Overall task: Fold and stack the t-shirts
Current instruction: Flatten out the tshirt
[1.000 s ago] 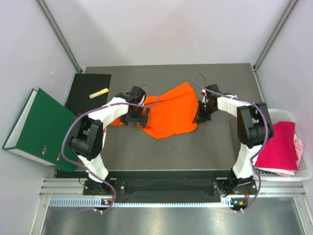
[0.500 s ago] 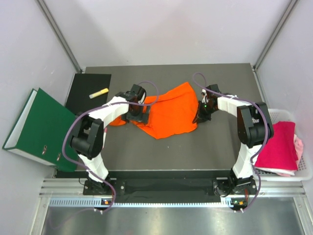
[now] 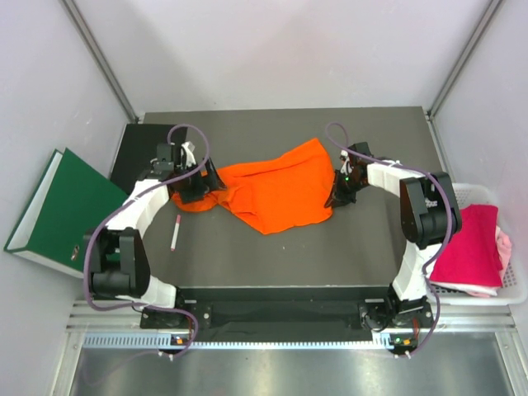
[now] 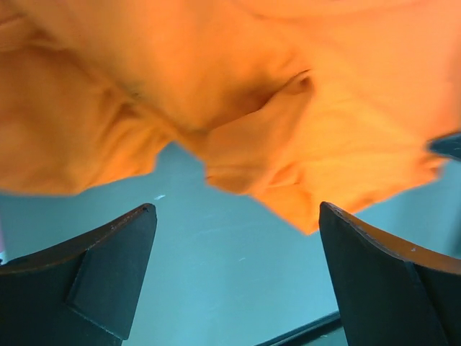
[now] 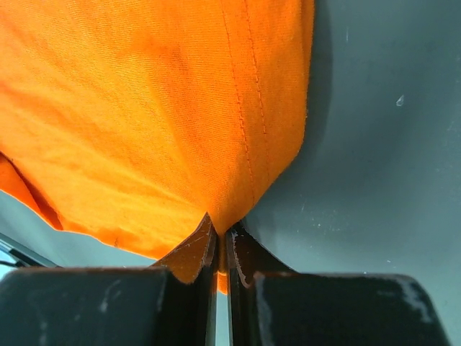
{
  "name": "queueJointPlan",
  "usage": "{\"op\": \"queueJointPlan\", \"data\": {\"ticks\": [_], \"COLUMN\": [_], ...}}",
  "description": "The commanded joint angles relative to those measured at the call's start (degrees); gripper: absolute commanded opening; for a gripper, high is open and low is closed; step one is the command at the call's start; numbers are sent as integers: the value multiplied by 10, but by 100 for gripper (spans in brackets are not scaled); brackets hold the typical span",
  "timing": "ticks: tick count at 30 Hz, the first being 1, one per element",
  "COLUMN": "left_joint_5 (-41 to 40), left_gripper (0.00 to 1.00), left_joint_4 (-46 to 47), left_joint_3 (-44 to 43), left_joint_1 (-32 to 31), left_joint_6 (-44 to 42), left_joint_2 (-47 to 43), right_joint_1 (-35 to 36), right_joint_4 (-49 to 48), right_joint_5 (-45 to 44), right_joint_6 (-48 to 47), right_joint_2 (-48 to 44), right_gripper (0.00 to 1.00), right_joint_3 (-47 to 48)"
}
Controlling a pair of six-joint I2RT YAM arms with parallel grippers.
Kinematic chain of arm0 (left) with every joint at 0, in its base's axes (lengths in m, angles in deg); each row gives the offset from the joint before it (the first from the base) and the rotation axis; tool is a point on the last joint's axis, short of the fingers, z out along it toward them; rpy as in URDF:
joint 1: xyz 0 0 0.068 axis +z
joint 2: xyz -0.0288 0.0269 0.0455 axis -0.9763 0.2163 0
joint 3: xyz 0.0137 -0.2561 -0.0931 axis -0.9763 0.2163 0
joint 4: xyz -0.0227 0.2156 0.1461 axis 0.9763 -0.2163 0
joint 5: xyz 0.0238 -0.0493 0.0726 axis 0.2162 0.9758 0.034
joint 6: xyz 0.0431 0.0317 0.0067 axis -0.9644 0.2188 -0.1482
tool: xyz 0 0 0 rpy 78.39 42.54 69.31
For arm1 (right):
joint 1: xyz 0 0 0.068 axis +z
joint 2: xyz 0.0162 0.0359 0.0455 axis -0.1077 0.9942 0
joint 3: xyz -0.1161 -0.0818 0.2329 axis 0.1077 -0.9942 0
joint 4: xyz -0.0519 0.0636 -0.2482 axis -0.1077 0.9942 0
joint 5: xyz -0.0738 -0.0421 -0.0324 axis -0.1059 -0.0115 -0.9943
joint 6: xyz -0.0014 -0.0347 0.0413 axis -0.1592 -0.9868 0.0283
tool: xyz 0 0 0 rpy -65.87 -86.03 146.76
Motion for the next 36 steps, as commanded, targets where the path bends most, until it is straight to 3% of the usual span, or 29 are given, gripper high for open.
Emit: {"op": "queueJointPlan", "data": {"ticks": [1, 4, 9, 13, 17, 21, 23, 27, 30, 33, 36], "left_joint_5": [162, 240, 282, 295, 300, 309, 313, 316, 308, 295, 279], "left_gripper": [99, 97, 96, 86, 69, 61, 51, 0, 0, 0, 0], "left_joint_4": [115, 158, 219, 245, 270, 283, 286, 276, 243, 205, 160], "left_joint_3": [59, 81, 112, 110, 98, 85, 78, 63, 43, 15, -25], "left_joint_1": [32, 67, 92, 93, 94, 94, 93, 93, 95, 102, 117], "left_joint_6": [78, 111, 152, 167, 175, 179, 180, 177, 163, 151, 135], "left_joint_2": [12, 46, 71, 91, 117, 147, 156, 150, 131, 108, 88], "right_joint_1": [-2, -2, -1, -2, -2, -2, -3, -2, -2, -4, -14], "right_joint_4": [7, 7, 4, -1, -1, 1, 1, 0, 2, 6, 5], "right_joint_5": [-15, -17, -17, -11, -8, -8, -8, -12, -20, -30, -39], "right_joint_6": [-15, -17, -18, -12, -12, -14, -14, -13, -13, -13, -9], "right_joint_2": [15, 10, 9, 10, 10, 11, 12, 10, 5, -4, -25], "right_gripper": [1, 1, 1, 2, 2, 2, 2, 2, 2, 7, 37], "right_joint_3": [-3, -6, -14, -18, -17, -15, -14, -16, -18, -20, -27]}}
